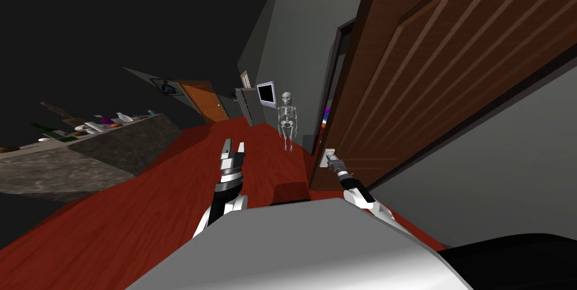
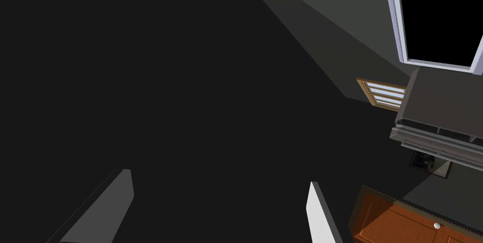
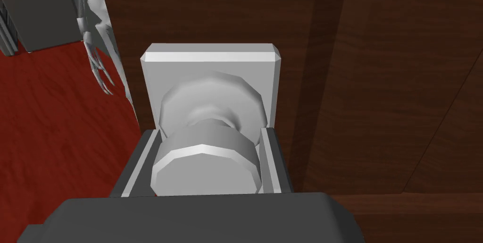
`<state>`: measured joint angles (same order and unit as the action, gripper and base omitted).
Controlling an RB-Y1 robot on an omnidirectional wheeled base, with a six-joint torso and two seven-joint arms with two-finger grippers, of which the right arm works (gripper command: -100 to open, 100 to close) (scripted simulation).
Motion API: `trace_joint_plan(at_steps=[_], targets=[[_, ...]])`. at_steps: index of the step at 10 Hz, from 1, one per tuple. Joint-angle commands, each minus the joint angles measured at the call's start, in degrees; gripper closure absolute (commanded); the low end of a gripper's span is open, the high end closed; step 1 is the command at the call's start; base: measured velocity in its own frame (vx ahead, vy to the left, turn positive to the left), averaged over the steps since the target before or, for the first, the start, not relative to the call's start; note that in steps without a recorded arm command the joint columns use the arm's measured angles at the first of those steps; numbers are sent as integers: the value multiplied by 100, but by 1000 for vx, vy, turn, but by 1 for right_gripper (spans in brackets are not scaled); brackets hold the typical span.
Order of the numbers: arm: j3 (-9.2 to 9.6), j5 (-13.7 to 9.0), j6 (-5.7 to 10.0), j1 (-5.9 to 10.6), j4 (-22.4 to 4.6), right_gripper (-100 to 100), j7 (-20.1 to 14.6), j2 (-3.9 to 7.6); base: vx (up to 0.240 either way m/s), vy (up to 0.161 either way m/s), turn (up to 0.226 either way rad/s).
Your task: Pull the door open
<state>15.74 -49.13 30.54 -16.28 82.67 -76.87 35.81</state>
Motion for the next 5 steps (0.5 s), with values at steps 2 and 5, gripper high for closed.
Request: trace_joint_plan(at_steps=[2,5], targets=[[76,29,88,-40,19,100,-100,106,-163,-37,113],[196,74,227,-103,50,100,-258,273,-196,-59,124]])
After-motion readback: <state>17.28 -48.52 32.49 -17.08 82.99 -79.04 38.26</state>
